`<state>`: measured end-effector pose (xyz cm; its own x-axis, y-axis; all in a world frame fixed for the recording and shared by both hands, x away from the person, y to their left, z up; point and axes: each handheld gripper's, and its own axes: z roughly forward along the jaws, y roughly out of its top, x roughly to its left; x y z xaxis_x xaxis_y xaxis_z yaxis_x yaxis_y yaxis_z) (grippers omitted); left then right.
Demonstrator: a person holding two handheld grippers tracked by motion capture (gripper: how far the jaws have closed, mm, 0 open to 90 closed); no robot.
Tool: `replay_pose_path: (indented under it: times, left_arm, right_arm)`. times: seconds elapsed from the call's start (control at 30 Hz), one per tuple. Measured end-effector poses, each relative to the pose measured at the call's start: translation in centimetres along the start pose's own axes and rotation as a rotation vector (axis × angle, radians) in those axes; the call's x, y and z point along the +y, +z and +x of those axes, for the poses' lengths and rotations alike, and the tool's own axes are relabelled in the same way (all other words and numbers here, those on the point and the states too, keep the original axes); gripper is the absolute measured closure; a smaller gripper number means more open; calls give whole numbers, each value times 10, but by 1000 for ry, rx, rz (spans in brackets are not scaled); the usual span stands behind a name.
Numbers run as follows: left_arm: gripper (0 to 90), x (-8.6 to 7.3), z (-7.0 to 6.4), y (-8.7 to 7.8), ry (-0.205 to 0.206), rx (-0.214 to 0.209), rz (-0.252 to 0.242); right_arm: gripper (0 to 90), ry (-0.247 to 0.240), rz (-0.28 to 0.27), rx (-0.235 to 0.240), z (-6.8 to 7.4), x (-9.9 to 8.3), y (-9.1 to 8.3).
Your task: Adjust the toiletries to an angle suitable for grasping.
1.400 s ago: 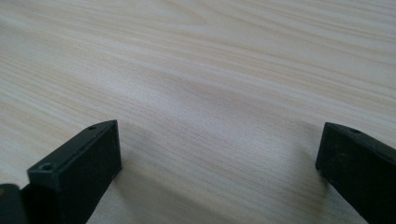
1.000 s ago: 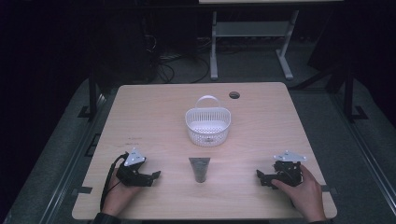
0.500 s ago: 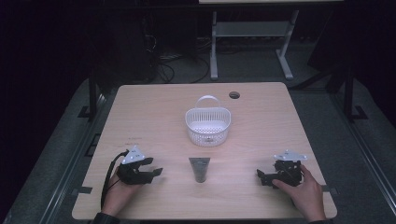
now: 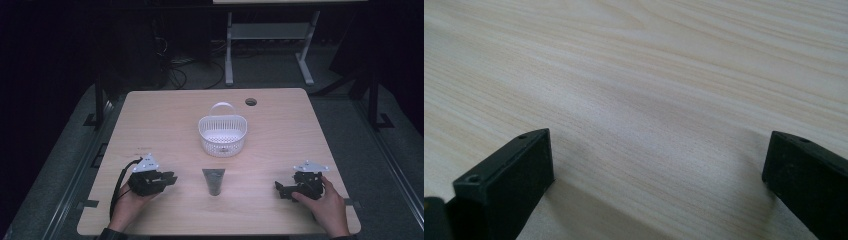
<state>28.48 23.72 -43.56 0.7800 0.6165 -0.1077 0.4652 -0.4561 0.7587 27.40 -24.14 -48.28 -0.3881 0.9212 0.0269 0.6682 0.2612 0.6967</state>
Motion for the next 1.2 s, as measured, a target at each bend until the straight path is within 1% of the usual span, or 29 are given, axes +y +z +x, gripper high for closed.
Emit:
replay_pose_path:
  times: [0.1, 0.17, 0.2, 0.23, 0.37, 0.4, 0.6, 0.7, 0.73, 0.93, 1.1, 1.2]
  left_arm:
    - [847, 6, -3, -1, 6, -20, 1]
    - [893, 9, -4, 0, 8, -40, 6]
    - [894, 9, -4, 0, 8, -40, 6]
    - [894, 12, -6, 0, 16, -53, 15]
    - [896, 17, -9, -1, 30, -65, 11]
    - [896, 19, -10, -2, 34, -75, -5]
    - [896, 28, -15, -5, 44, -118, -20]
    - [896, 32, -17, -6, 55, -121, -24]
    - [896, 35, -19, -7, 61, -128, -35]
    - [896, 46, -24, -10, 64, -157, -54]
    - [896, 52, -28, -12, 82, -175, -70]
    - [896, 58, -35, -12, 100, -186, -80]
  right_arm:
    - [0, 1, 0, -1, 0, 0, 0]
    - [0, 1, 0, -1, 0, 0, 0]
    - [0, 1, 0, -1, 0, 0, 0]
    - [0, 1, 0, -1, 0, 0, 0]
    - [0, 3, 0, -3, 0, 0, 0]
    - [0, 3, 0, -3, 0, 0, 0]
    - [0, 3, 0, -3, 0, 0, 0]
    - [0, 4, 0, -4, 0, 0, 0]
    - [0, 4, 0, -5, 0, 0, 0]
    - [0, 4, 0, -5, 0, 0, 0]
    - [0, 4, 0, -5, 0, 0, 0]
    - [0, 4, 0, -5, 0, 0, 0]
